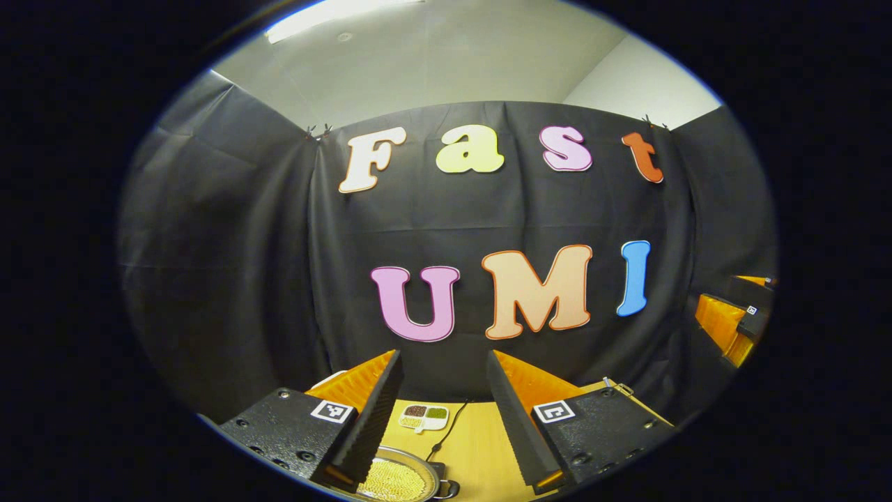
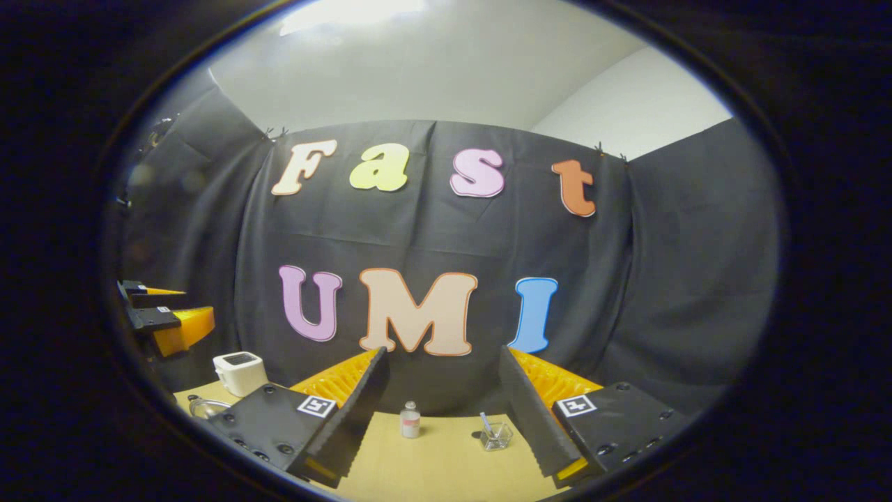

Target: First push the handle of the pot to place it horizontally, then grasp the pot with both hands and set it on the induction cooktop.

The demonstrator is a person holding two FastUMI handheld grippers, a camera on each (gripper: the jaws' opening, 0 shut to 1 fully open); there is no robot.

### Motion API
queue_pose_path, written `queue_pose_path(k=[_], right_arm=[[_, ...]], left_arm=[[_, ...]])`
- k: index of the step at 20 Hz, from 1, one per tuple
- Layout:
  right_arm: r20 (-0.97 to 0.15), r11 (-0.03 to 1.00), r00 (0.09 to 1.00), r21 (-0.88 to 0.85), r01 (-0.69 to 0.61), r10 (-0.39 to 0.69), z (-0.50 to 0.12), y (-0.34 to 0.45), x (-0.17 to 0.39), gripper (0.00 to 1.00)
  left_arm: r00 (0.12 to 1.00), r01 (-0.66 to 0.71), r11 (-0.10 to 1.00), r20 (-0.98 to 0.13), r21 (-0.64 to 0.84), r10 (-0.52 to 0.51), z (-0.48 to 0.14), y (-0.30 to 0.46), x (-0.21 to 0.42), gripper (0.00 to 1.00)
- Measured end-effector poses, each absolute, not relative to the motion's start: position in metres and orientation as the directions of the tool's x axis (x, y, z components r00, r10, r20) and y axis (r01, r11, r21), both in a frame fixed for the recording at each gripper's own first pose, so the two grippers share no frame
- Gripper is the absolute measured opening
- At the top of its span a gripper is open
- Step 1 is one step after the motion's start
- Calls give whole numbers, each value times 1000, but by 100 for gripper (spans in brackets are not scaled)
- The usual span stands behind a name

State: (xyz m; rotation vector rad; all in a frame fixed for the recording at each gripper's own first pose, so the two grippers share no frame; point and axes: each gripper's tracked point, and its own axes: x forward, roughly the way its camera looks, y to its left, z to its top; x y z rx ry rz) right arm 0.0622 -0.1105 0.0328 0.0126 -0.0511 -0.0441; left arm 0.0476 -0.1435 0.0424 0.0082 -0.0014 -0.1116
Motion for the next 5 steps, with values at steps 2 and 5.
queue_pose_path(k=[2,5], right_arm=[[42,998,998,14,54,-55,29,-122,62,99],[32,998,997,5,66,-66,24,-139,60,99]], left_arm=[[990,141,990,-7,-2,-141,38,-165,44,76],[984,176,984,-8,-2,-176,38,-188,39,79]])
